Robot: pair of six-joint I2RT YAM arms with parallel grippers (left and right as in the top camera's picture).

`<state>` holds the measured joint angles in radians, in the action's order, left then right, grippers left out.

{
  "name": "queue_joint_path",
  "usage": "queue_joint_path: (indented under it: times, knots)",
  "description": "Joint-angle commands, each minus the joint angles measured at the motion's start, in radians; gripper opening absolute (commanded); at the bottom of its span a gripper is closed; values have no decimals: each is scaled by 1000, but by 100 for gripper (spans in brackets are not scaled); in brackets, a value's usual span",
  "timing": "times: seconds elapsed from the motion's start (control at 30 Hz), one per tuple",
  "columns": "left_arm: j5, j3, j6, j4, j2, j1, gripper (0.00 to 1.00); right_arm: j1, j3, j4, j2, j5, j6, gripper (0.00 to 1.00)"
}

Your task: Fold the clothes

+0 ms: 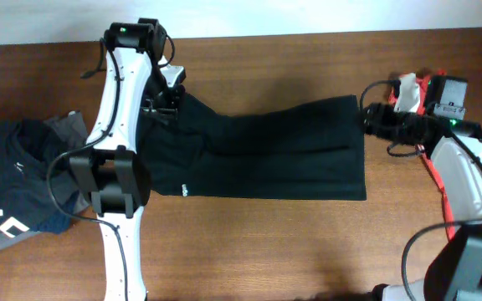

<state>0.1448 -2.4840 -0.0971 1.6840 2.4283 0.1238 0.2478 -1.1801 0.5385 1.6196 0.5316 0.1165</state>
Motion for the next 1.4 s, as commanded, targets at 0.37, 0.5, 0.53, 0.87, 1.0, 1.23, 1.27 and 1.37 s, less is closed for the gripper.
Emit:
queue_joint_path:
  times: [0.37,0.5,0.53,0.87,1.0,1.23,1.27,1.37]
  knots:
    - [-11,0,17,-3,-151,-22,47,-6,-15,-504,360,-14,136,70]
    - [-11,0,17,-1,-151,-22,47,-11,-15,-610,440,14,214,70]
    - [-11,0,17,-2,-151,-22,47,-13,-15,-636,457,14,230,70]
    - [-10,0,17,-3,-151,-22,47,-55,-16,-708,514,-100,240,73]
    - [-10,0,17,-2,-151,-22,47,-69,-16,-737,514,-119,240,73]
    - [1,0,17,4,-151,-22,46,-84,-15,-710,514,-151,240,57]
    - [1,0,17,4,-151,-22,46,-84,-15,-706,514,-151,240,54]
    - [1,0,17,4,-153,-22,46,-84,-15,-698,514,-151,240,47]
